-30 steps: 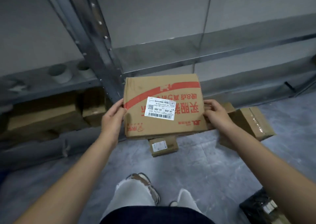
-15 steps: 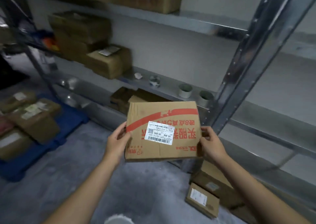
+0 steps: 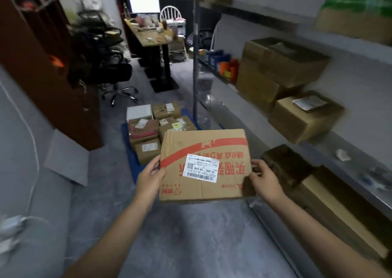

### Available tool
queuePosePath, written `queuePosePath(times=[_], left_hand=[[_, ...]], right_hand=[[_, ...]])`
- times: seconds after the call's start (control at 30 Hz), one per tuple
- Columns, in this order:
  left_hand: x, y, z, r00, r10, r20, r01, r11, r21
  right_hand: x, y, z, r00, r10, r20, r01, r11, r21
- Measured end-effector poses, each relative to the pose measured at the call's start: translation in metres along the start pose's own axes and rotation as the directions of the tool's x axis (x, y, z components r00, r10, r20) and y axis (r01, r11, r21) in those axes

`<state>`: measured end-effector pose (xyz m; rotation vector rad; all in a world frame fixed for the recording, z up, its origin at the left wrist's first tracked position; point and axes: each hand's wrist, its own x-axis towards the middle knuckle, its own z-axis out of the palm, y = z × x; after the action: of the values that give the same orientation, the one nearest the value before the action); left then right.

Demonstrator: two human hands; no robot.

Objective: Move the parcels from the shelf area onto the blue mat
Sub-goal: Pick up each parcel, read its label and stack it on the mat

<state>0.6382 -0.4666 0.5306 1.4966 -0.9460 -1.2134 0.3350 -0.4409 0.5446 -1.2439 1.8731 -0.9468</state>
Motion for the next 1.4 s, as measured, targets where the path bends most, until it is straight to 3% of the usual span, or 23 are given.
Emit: queuePosePath(times=[0.33, 0.5, 0.63, 0.9, 1.13, 1.4], left_hand=[[0.131, -0.002, 0.001, 0.992, -0.095, -0.086, 0.096, 0.995, 0.012], [0.208, 0.03, 0.03, 0.978, -0.101, -0.18, 0.121, 0.988, 0.1], [0.269, 0.044, 0.048, 0.961, -0.087, -0.261, 0.109, 0.992, 0.071], [0.389, 0.034, 0.07, 0.933, -0.195, -0.301, 0.178, 0.98, -0.085], [0.561, 0.051, 0.06, 0.935, -0.264, -0.236, 0.227, 0.958, -0.174], [0.782, 0.081, 0.05, 0.963, -0.241, -0.121, 0.237, 0.97, -0.048]], right_hand=[[0.178, -0.034, 0.078, 0.977, -0.031, 0.213, 0.054, 0.993, -0.106], [0.285, -0.045, 0.103, 0.95, -0.019, 0.312, 0.044, 0.996, -0.072], [0.363, -0.061, 0.121, 0.916, -0.032, 0.401, 0.048, 0.998, -0.029], [0.488, -0.089, 0.171, 0.899, -0.006, 0.439, 0.037, 0.997, -0.063], [0.611, -0.137, 0.243, 0.932, 0.02, 0.363, -0.017, 1.0, -0.013], [0.761, -0.173, 0.336, 0.964, 0.105, 0.245, -0.126, 0.99, 0.071]])
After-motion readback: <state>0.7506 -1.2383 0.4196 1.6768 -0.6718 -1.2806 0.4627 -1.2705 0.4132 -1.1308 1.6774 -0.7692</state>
